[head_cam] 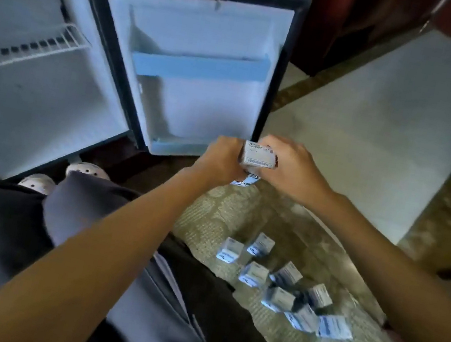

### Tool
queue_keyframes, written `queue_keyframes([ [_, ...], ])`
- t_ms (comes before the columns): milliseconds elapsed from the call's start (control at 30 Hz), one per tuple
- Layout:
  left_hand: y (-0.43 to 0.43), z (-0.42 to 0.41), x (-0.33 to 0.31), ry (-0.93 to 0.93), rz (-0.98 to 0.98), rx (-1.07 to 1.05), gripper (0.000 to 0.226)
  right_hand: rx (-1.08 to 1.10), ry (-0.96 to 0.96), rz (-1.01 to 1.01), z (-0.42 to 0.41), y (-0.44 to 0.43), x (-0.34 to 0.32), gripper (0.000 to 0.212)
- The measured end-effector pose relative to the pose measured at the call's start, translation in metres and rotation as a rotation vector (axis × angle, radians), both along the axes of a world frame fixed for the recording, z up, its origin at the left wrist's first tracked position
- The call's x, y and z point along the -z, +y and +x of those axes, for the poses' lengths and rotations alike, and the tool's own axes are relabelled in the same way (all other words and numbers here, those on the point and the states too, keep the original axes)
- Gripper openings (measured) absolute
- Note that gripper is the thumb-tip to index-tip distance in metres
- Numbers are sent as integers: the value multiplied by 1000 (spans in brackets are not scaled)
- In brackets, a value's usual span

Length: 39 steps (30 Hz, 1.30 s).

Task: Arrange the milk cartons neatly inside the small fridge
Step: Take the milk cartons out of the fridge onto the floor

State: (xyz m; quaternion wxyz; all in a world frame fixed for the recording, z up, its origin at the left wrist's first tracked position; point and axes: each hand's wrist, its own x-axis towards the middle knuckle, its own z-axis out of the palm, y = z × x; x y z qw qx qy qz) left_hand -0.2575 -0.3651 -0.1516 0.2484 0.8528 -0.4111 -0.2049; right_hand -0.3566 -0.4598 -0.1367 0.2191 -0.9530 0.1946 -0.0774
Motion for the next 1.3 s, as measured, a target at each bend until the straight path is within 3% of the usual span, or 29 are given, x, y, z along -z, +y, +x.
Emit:
queue_keyframes([
  [167,-23,-74,47,130,90,112,37,151,182,100,-80,-12,48,36],
  [300,-24,-113,87,179,248,188,30,218,270,198,-121,-9,98,29],
  [533,1,-125,145,210,504,252,37,177,456,329,-150,20,207,48],
  [667,2,-122,159,188,580,252,37,157,536,371,-156,36,254,43],
  [900,3,-125,174,138,738,311,41,179,592,428,-163,49,303,44],
  [1300,-1,-126,178,123,763,340,39,169,666,332,-162,52,314,52],
])
